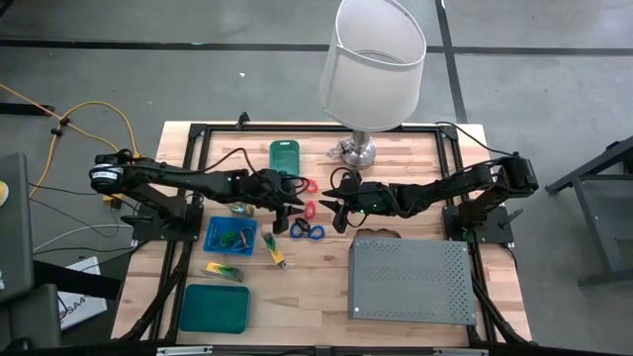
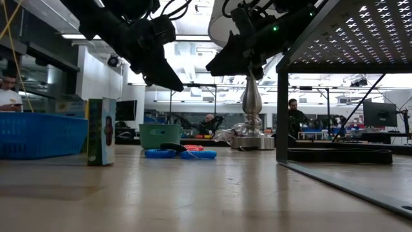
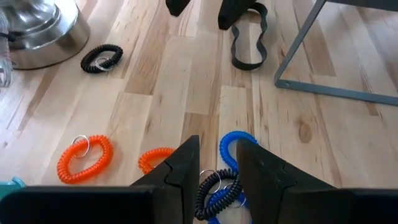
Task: Pick & Place Office Desk Supplies
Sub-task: Put the black rubber bands into the top blue bin
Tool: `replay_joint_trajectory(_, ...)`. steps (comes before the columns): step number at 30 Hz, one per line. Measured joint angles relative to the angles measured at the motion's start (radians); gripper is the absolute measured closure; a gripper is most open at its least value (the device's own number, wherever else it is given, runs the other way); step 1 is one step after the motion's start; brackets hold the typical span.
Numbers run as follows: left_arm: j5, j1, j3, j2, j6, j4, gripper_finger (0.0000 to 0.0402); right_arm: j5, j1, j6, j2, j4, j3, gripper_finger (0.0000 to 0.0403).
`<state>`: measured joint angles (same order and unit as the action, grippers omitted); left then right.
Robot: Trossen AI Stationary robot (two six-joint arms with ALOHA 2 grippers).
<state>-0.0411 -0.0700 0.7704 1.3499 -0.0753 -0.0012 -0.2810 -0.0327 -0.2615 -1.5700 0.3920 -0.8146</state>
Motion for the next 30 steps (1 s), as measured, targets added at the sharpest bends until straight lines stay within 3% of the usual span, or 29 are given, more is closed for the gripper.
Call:
replay_joint_trajectory(12, 0.002, 0.0, 0.0, 0.0, 0.0, 0.007, 0.03, 0.002, 0.0, -0.005, 0.0, 0.006, 0.0, 0.0292)
replay_joint_trajectory(16, 0.001, 0.0, 0.0, 0.0, -0.003, 0.007, 0.03, 0.066, 0.004, -0.001, 0.001, 0.006, 0.0, 0.0292)
replay_joint_trajectory(20, 0.001, 0.0, 0.0, 0.0, -0.005, 0.007, 0.03, 0.173, 0.026, 0.023, 0.001, -0.026, 0.0, 0.0292)
replay_joint_trajectory(30, 0.001, 0.0, 0.0, 0.0, -0.001, 0.007, 0.03, 0.561, 0.164, -0.022, 0.04, -0.233, 0.0, 0.0292)
